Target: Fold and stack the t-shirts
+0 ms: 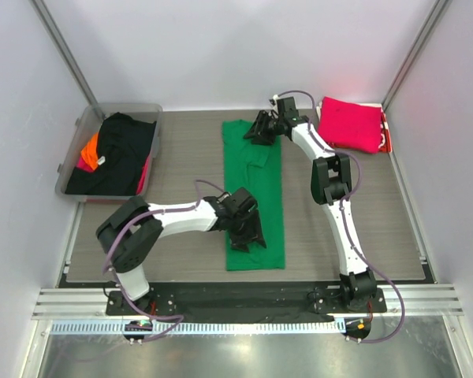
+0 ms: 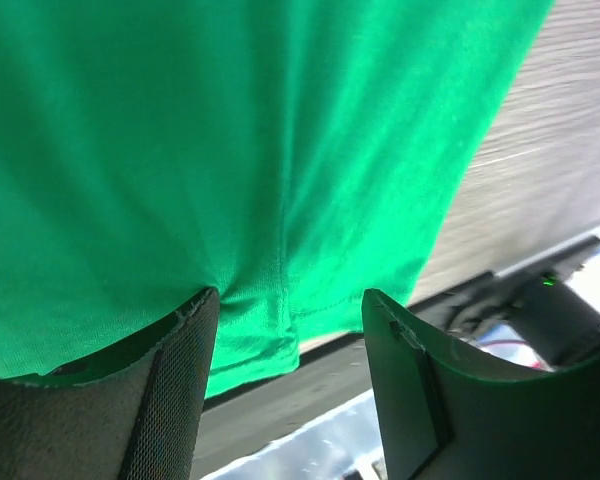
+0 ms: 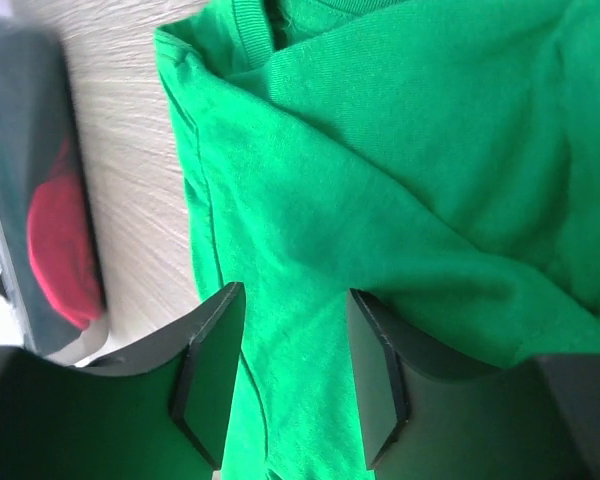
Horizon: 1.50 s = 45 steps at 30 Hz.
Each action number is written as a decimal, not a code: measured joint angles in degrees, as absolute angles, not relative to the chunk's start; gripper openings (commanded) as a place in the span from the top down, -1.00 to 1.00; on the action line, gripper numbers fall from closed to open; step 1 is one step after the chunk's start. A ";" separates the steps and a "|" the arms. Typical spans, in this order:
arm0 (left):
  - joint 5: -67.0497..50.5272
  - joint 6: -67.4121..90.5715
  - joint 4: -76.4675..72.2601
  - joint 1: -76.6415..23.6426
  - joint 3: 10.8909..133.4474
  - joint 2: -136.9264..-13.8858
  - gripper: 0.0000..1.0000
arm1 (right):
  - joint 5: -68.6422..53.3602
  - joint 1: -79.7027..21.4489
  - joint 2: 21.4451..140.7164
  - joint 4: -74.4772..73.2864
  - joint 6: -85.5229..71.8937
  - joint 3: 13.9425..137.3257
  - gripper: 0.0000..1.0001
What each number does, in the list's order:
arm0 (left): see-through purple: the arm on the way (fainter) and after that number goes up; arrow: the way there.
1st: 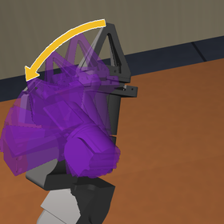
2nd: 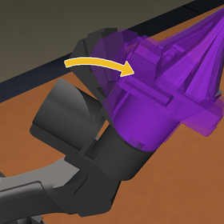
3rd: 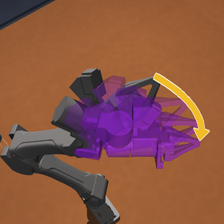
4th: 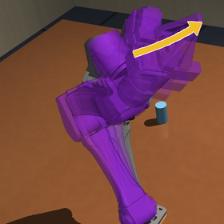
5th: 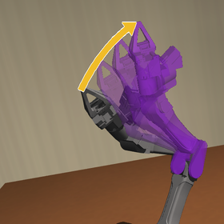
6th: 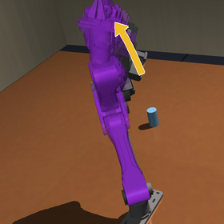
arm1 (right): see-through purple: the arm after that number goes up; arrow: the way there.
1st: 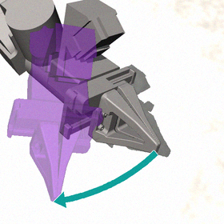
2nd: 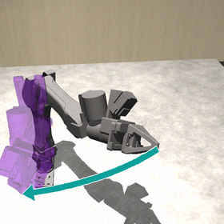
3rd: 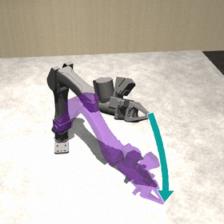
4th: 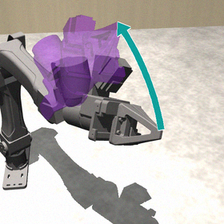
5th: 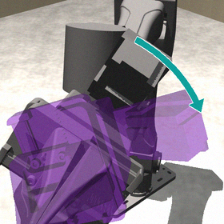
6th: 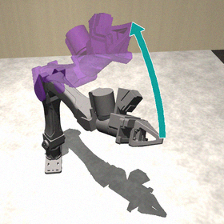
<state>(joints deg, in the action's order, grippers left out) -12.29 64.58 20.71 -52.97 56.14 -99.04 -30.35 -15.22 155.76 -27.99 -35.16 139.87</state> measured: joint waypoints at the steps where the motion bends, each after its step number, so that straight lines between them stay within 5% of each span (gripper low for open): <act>1: -13.30 64.82 20.40 -53.15 57.23 -100.12 -0.22 | -31.35 -15.29 156.00 -27.09 -35.22 139.87 -0.06; 10: -11.49 63.26 36.14 -55.13 69.28 -100.33 -0.27 | -33.50 -15.33 156.09 -24.32 -35.24 139.63 -0.27; 18: 2.79 58.15 48.95 -55.81 77.49 -83.26 -0.30 | -32.40 -15.27 150.54 -25.69 -35.38 135.83 -0.38; 32: 12.86 56.84 47.66 -53.91 52.56 -60.93 -0.29 | -20.49 -14.81 84.95 -29.71 -29.54 70.87 -0.12; 39: 9.21 58.33 38.68 -53.89 43.88 -62.85 -0.22 | -14.76 -25.58 71.70 -36.32 -34.96 44.18 -0.01; 45: 6.85 59.90 31.79 -53.89 40.12 -64.75 -0.25 | -12.56 -34.83 63.81 -36.47 -41.12 34.30 -0.01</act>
<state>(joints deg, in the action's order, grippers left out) 6.85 59.90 31.79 -53.89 40.12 -64.75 -12.56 -34.83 63.81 -36.47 -41.12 34.30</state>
